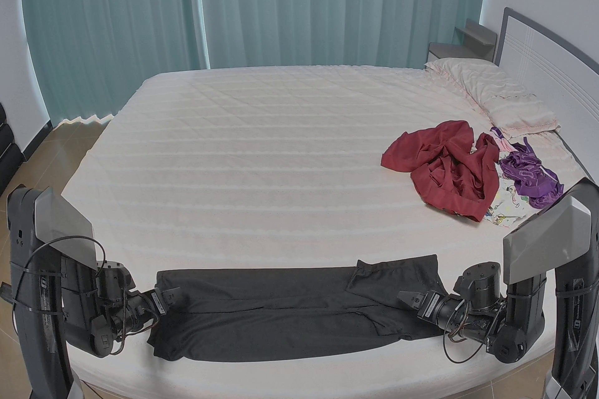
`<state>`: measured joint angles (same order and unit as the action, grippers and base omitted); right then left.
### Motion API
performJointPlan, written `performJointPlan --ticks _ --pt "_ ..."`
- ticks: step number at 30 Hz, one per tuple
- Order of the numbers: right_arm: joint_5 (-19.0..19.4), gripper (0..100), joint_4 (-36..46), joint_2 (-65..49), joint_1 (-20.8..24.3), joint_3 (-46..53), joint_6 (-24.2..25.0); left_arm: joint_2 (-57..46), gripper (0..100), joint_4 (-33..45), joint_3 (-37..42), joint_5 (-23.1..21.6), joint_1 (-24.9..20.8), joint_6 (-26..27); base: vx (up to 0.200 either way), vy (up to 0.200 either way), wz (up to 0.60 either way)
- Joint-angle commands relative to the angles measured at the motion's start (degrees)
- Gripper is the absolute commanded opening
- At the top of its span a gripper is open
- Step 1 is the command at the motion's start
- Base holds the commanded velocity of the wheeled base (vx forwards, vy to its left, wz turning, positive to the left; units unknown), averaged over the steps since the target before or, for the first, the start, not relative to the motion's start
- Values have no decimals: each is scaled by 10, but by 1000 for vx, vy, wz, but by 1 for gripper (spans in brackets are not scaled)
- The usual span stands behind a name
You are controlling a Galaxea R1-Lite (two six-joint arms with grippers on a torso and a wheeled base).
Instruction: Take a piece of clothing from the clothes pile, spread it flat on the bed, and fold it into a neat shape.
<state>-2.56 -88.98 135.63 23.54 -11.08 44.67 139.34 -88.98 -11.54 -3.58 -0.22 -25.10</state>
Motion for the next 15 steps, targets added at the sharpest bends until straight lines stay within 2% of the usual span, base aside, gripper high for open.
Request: performJointPlan --ticks 1,5,11,15 --pt "0 100 -6 0 1 0 0 16 100 -8 -14 1 -5 1 0 0 0" --pt "0 100 -6 0 1 1 0 50 100 -8 -41 2 -10 8 0 0 0" --pt "0 100 -6 0 0 2 0 57 100 -7 -36 2 -18 15 0 0 0" --pt "0 100 -6 0 1 2 0 61 100 -8 -31 2 -23 39 0 0 0"
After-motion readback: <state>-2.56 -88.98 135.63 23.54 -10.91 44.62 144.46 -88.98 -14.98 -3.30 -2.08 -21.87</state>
